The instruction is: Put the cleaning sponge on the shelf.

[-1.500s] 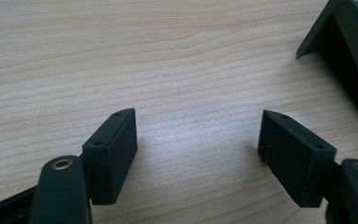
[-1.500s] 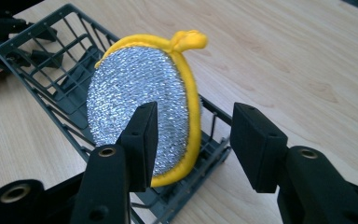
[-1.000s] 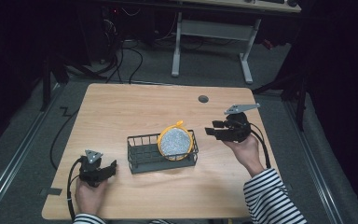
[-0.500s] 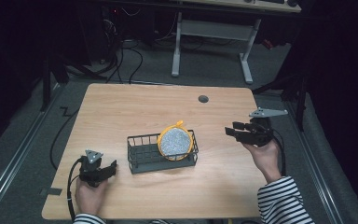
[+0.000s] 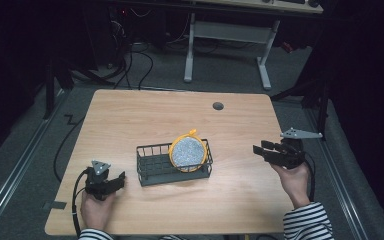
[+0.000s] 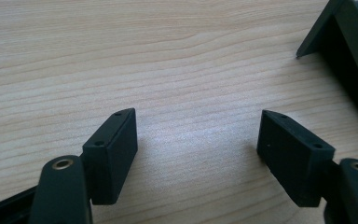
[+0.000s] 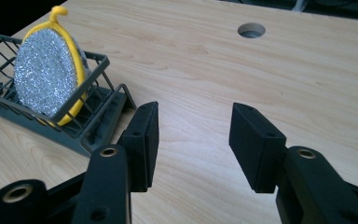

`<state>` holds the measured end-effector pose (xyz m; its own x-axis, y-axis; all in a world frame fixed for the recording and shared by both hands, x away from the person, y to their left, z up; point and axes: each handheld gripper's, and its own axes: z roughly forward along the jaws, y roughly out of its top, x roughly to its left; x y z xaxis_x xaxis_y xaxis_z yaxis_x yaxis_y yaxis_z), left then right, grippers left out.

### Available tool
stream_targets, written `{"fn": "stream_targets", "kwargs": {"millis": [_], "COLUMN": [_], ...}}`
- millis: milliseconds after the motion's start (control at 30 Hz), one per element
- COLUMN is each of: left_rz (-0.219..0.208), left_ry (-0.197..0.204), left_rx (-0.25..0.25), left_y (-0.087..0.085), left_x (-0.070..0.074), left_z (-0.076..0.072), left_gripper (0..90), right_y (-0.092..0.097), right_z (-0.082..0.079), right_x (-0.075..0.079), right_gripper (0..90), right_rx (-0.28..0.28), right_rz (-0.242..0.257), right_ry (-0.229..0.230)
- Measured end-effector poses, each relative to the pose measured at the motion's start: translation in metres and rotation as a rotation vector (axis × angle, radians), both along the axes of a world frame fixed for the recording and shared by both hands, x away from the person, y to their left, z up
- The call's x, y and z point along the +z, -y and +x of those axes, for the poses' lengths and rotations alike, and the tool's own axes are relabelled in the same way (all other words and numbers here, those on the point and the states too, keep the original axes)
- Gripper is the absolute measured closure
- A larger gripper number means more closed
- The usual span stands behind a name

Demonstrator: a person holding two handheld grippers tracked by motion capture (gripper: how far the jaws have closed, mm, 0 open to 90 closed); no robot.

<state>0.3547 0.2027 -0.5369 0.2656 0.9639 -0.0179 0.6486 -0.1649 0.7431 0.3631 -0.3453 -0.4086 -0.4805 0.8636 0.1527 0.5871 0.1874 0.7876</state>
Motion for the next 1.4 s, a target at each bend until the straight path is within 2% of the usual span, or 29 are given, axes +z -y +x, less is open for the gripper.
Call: {"fn": "stream_targets", "kwargs": {"millis": [333, 500, 567, 667, 867, 900, 1033, 1167, 1267, 1333, 1400], "left_rz": [0.000, 0.000, 0.001, 0.001, 0.001, 0.001, 0.001, 0.001, 0.001, 0.001, 0.001], "left_ry": [0.000, 0.000, 0.001, 0.000, 0.001, 0.001, 0.001, 0.001, 0.001, 0.001, 0.001], "left_rx": [0.000, 0.000, 0.001, 0.001, 0.002, 0.002, 0.002, 0.001, 0.002, 0.002, 0.001], "left_y": [0.000, 0.000, 0.000, 0.000, 0.000, 0.000, 0.000, 0.000, 0.000, 0.000, 0.000], "left_x": [0.000, 0.000, 0.000, 0.000, 0.000, 0.000, 0.000, 0.000, 0.000, 0.000, 0.000], "left_z": [0.000, 0.000, 0.000, 0.000, 0.000, 0.000, 0.000, 0.000, 0.000, 0.000, 0.000], "left_gripper": [29.4, 29.4, 29.4, 29.5, 29.5, 29.5, 29.4, 29.4, 29.4, 29.4, 29.3], "right_y": [0.012, 0.015, 0.015, 0.015, 0.009, 0.007, -0.001, -0.002, -0.004, -0.008, -0.007], "right_z": [-0.013, -0.019, -0.020, -0.021, -0.027, -0.029, -0.033, -0.034, -0.036, -0.037, -0.037], "right_x": [-0.024, -0.045, -0.048, -0.061, -0.087, -0.094, -0.109, -0.117, -0.121, -0.121, -0.121], "right_gripper": [52.8, 52.4, 52.2, 51.4, 49.8, 48.7, 47.8, 46.5, 45.4, 44.1, 43.9], "right_rx": [-0.042, -0.060, -0.067, -0.076, -0.110, -0.122, -0.140, -0.147, -0.149, -0.135, -0.135], "right_rz": [0.033, 0.047, 0.052, 0.043, -0.035, -0.054, -0.160, -0.162, -0.173, -0.203, -0.203], "right_ry": [-0.014, -0.032, -0.040, -0.048, -0.060, -0.066, -0.044, -0.050, -0.027, -0.014, -0.014]}}
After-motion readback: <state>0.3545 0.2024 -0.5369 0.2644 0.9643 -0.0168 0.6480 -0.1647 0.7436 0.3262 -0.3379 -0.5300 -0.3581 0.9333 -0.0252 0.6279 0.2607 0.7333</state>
